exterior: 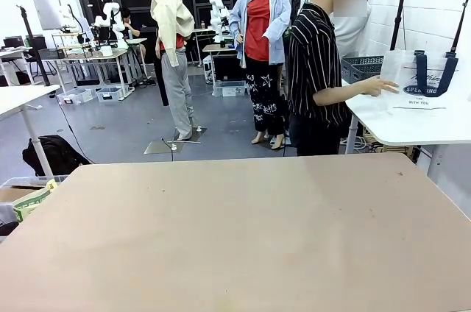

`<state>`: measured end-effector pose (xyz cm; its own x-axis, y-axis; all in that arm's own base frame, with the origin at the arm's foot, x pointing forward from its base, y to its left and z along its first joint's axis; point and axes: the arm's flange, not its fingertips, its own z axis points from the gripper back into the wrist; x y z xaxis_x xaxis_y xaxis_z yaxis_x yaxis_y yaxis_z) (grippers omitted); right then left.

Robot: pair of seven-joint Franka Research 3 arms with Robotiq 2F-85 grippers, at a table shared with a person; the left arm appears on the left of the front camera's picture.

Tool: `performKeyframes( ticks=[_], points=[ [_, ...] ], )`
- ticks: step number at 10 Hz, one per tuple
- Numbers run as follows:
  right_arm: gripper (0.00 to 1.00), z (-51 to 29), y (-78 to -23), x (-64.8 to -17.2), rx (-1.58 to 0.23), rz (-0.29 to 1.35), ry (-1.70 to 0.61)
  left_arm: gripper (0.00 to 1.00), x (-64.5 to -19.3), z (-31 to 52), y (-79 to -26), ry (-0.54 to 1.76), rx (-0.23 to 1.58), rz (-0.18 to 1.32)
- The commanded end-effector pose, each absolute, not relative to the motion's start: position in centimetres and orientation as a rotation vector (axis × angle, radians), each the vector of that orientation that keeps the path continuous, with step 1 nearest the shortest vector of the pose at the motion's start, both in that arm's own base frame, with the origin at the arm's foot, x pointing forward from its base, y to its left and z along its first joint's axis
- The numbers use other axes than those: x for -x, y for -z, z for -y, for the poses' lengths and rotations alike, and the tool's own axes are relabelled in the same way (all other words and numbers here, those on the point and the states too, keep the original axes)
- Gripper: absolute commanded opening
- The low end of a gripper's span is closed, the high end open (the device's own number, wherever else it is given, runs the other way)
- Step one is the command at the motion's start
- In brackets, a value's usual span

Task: Transfer purchased items from the store into the shopping bag.
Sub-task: Open the Reusable shopping bag in the center of the table.

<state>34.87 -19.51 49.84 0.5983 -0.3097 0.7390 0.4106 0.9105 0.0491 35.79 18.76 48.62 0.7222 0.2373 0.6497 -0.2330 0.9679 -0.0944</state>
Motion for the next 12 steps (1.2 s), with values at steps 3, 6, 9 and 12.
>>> performKeyframes(
  ticks=[3, 6, 9, 12],
  points=[
    [1.0, 19.63, -49.64, -34.84, 0.14, 0.822, 0.418, 1.0, -35.73, -18.81, -48.64, -0.261, -0.005, 0.714],
    [1.0, 19.63, -49.64, -34.84, 0.14, 0.822, 0.418, 1.0, -35.73, -18.81, -48.64, -0.261, -0.005, 0.714],
    [1.0, 19.63, -49.64, -34.84, 0.14, 0.822, 0.418, 1.0, -35.73, -18.81, -48.64, -0.261, -0.005, 0.714],
    [1.0, 19.63, -49.64, -34.84, 0.14, 0.822, 0.418, 1.0, -35.73, -18.81, -48.64, -0.261, -0.005, 0.714]
  ],
)
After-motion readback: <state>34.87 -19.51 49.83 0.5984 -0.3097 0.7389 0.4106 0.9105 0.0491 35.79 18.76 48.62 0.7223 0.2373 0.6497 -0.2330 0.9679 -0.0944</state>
